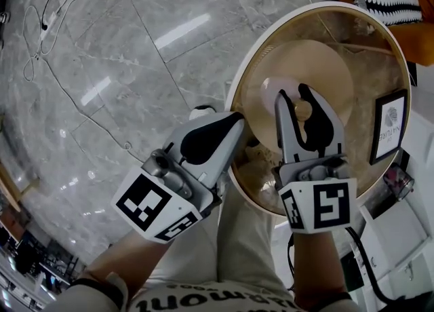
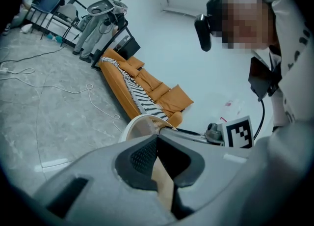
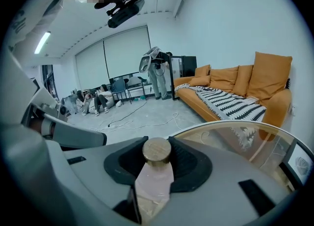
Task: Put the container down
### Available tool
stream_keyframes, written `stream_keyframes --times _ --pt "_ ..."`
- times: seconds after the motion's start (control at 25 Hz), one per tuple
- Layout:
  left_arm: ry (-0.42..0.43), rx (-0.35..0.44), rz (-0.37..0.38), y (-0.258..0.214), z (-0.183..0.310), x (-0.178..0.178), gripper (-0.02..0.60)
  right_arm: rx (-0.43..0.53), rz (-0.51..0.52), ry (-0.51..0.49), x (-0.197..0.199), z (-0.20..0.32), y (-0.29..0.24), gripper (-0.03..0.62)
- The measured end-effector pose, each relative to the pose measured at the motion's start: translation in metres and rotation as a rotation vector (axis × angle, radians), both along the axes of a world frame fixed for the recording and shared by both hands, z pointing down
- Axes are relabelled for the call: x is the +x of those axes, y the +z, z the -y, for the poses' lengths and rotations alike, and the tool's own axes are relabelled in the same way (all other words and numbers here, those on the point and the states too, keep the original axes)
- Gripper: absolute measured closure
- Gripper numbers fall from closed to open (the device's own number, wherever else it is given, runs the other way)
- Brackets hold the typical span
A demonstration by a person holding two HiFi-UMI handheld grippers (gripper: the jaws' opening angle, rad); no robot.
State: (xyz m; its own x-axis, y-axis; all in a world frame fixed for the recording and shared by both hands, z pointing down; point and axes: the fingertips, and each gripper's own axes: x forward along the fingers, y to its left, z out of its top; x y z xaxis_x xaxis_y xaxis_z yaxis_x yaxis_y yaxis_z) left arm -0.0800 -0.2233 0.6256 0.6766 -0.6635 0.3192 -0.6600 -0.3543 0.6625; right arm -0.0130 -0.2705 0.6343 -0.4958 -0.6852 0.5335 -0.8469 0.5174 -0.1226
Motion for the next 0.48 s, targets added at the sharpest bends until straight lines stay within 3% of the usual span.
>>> stream_keyframes --times 0.16,0.48 --pt "-0.022 -0.001 0.023 -0.003 -0.004 -0.004 0.569 -0.024 -0.018 -0.001 0.000 -0.003 0.003 0.462" --pt "-0.144 0.006 0.054 -0.022 -0.009 -0.023 0.569 -0.061 0.003 -0.015 0.000 -0.001 0.007 0.462"
